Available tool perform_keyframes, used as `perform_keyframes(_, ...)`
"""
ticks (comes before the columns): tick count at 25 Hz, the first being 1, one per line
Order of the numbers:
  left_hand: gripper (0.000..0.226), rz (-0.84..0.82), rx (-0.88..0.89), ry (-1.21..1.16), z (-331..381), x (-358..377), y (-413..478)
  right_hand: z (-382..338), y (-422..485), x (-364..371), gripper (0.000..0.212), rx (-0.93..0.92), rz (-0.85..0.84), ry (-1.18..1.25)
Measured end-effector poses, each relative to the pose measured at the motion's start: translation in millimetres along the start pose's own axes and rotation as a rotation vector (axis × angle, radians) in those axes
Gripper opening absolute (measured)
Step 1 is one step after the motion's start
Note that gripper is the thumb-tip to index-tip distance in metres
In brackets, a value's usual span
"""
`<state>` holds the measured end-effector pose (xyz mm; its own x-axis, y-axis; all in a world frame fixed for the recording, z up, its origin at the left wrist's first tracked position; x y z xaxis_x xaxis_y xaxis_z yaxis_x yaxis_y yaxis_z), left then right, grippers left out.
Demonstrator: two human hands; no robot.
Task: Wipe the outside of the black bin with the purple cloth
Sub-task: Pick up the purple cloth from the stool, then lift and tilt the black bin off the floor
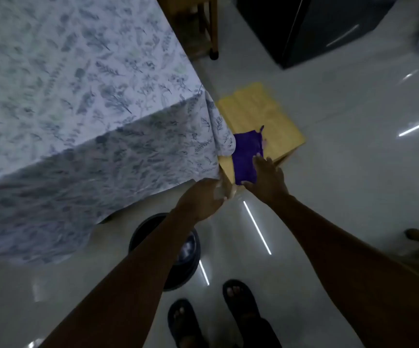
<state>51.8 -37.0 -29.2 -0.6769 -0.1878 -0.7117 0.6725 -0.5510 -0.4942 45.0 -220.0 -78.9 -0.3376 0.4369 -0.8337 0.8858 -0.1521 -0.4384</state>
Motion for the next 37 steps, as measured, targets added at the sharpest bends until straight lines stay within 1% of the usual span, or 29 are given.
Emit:
perform_keyframes(2, 0.058, 0.026, 0.005, -0.009, -17.0, 19.8, 17.7, 3.4, 26.7, 24.2, 0.091, 0.010, 0.039, -0.001)
perform_keyframes(5, 0.057, 0.040, 0.008, 0.009, -48.0, 53.5, 40.4, 9.0, 60.3, 52.4, 0.089, 0.061, 0.138, -0.003)
perform_keyframes(7, 0.058, 0.043, 0.003, 0.004, -67.2, 79.1, 51.1, 15.8, 69.8, 64.6, 0.080, 0.068, 0.236, 0.001)
perform_keyframes(9, 0.060, 0.057, -0.026, -0.035, -86.4, 99.6, 56.5, 14.7, 70.0, 62.3, 0.066, 0.053, 0.391, -0.022)
perform_keyframes(10, 0.061, 0.060, -0.038, -0.040, -94.2, 109.7, 55.6, 11.6, 67.8, 60.5, 0.059, 0.043, 0.456, -0.037)
perform_keyframes(12, 0.063, 0.059, -0.058, -0.026, -106.0, 129.7, 51.3, 5.4, 59.2, 62.8, 0.051, 0.019, 0.532, -0.027)
perform_keyframes(15, 0.063, 0.080, -0.065, -0.029, -119.7, 151.7, 39.3, -0.4, 29.0, 86.5, 0.049, -0.039, 0.594, 0.079)
perform_keyframes(19, 0.063, 0.095, -0.097, -0.098, -145.3, 180.6, 10.4, -22.5, -40.0, 149.2, 0.047, -0.163, 0.711, 0.307)
perform_keyframes(20, 0.063, 0.102, -0.115, -0.111, -153.7, 189.7, 2.8, -27.4, -53.6, 164.7, 0.046, -0.161, 0.697, 0.408)
perform_keyframes(22, 0.058, 0.107, -0.157, -0.116, -173.5, 214.5, -14.8, -21.9, -57.5, 222.4, 0.043, -0.057, 0.568, 0.712)
perform_keyframes(24, 0.047, 0.091, -0.194, -0.080, -186.5, 245.4, -36.7, -13.6, -61.7, 278.9, 0.039, 0.124, 0.368, 1.072)
perform_keyframes(26, 0.039, 0.065, -0.232, -0.041, -192.6, 278.7, -61.1, -10.4, -79.7, 313.7, 0.031, 0.257, 0.141, 1.282)
perform_keyframes(27, 0.040, 0.054, -0.249, -0.055, -197.4, 295.3, -69.9, -9.1, -88.3, 322.7, 0.031, 0.288, 0.063, 1.326)
perform_keyframes(28, 0.043, 0.040, -0.271, -0.082, -202.9, 309.9, -76.5, -7.9, -95.3, 326.7, 0.036, 0.300, 0.016, 1.328)
perform_keyframes(30, 0.047, 0.009, -0.306, -0.081, -213.1, 333.2, -87.0, -9.3, -109.8, 332.7, 0.054, 0.288, -0.033, 1.305)
perform_keyframes(31, 0.049, -0.014, -0.317, -0.066, -220.2, 341.7, -86.6, -10.5, -110.9, 341.4, 0.059, 0.270, -0.061, 1.287)
perform_keyframes(32, 0.051, -0.038, -0.325, -0.049, -225.6, 347.5, -84.1, -11.9, -113.0, 348.4, 0.059, 0.251, -0.082, 1.265)
perform_keyframes(34, 0.050, -0.063, -0.319, -0.011, -236.3, 356.7, -73.6, -12.0, -110.1, 365.0, 0.048, 0.233, -0.098, 1.236)
perform_keyframes(37, 0.037, -0.017, -0.263, 0.080, -241.3, 356.4, -57.0, -12.0, -91.7, 380.4, 0.035, 0.169, -0.126, 1.241)
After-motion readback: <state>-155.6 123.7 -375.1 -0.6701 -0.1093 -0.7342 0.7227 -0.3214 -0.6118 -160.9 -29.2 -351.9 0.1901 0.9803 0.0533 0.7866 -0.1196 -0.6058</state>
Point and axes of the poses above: each hand's wrist, its own y-axis towards the middle knuckle, its own x-axis out of the palm, z = x × y, the point moved 7 cm from there along y, towards the middle knuckle, and after that the axes turned 6 degrees about -z, right-handed, at the moved point
